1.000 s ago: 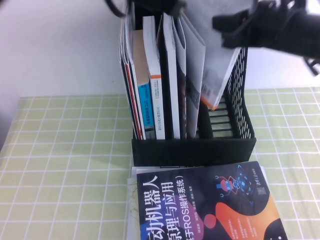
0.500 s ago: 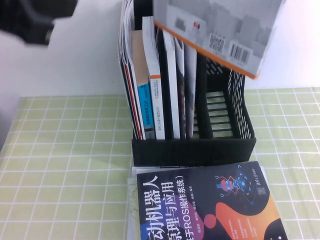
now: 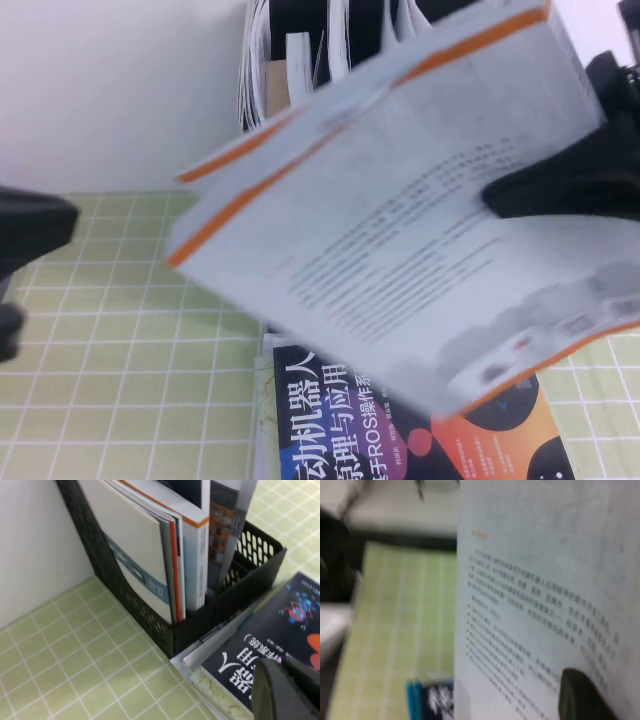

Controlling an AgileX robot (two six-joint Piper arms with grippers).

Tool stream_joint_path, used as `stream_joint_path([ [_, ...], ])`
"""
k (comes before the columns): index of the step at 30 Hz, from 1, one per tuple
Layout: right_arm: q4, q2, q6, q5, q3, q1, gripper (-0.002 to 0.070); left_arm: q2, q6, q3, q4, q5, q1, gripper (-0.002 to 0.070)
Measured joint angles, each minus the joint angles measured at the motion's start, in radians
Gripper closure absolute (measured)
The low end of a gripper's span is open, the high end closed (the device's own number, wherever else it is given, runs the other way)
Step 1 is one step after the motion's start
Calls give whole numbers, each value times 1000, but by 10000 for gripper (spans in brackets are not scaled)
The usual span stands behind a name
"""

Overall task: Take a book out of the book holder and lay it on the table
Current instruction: Pick up the right side book from the book shelf, then place the picked book on the book

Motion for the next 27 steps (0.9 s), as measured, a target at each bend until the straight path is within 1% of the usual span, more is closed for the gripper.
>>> stream_joint_path([
  [4, -281, -2, 47, -71, -55, 107, 556, -113, -97, 49, 35, -57, 0, 677],
  [8, -585, -2, 166, -201, -38, 321, 556, -190, -221, 119, 46, -145, 0, 677],
  [12, -940, 7, 422, -254, 52, 539, 556, -203, -267, 184, 51, -167, 0, 677],
  [15, -1167, 23, 641, -273, 166, 667, 556, -203, -278, 207, 55, -167, 0, 677],
  [17, -1288, 39, 779, -288, 244, 732, 556, -201, -282, 211, 59, -171, 0, 677],
  [21, -1575, 80, 1085, -309, 401, 849, 556, -205, -282, 213, 61, -174, 0, 677],
  [23, -1693, 102, 1204, -309, 461, 888, 556, -205, -282, 213, 61, -174, 0, 677],
  [25, -1764, 126, 1302, -316, 506, 920, 556, -205, -282, 213, 61, -174, 0, 677],
  [27, -1772, 155, 1381, -351, 532, 944, 556, -203, -282, 213, 64, -174, 0, 677],
])
